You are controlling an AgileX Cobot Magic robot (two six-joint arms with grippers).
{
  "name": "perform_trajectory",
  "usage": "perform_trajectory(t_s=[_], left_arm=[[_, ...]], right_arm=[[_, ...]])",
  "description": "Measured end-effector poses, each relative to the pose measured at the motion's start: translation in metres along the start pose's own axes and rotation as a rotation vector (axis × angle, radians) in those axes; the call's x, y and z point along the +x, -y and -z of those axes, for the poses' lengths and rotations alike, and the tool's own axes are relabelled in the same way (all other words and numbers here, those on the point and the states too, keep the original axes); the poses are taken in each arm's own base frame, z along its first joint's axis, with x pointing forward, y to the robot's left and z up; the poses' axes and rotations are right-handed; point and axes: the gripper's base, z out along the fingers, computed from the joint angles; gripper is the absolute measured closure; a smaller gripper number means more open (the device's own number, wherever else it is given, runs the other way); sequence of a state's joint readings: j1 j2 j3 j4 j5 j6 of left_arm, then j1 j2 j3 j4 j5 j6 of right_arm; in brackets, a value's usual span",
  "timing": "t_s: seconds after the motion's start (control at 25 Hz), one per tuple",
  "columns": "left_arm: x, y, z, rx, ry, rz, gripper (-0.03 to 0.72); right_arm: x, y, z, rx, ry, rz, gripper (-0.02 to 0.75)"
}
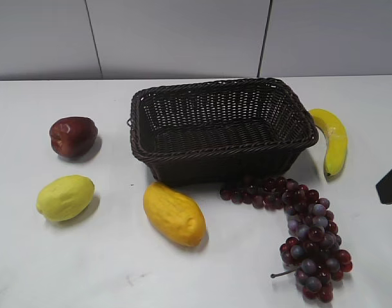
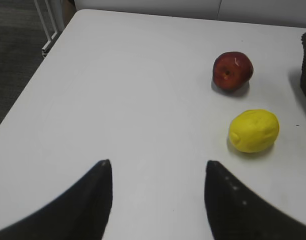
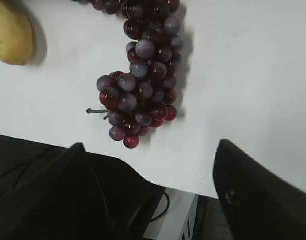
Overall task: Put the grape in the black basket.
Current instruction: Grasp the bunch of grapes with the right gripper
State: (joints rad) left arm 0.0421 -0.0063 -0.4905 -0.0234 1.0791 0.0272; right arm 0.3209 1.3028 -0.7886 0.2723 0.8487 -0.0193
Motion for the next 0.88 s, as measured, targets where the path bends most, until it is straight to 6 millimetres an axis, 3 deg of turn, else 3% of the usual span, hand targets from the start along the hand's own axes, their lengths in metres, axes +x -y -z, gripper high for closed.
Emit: perform_trajectory(t_s=[0.28,0.64,0.76,0.88], left_arm=[[0.0,0.0,0.0,0.0,0.0,0.0,0.136],[0.0,0.0,0.0,0.0,0.0,0.0,0.136],[0.0,0.0,0.0,0.0,0.0,0.0,0.136],[0.0,0.0,0.0,0.0,0.0,0.0,0.136]], right_arm=[[-0.002,-0.013,-0.042,0.084,-0.108,-0.026,0.155],[-0.003,-0.008,-0.092,0.13,-0.218,-0.079,0.169],[-0.002,-0.007,-0.1,0.139,-0.246,-0.085,0.256],[-0.003,-0.007,-0.099,0.137,-0.245,-0.088,0.458]])
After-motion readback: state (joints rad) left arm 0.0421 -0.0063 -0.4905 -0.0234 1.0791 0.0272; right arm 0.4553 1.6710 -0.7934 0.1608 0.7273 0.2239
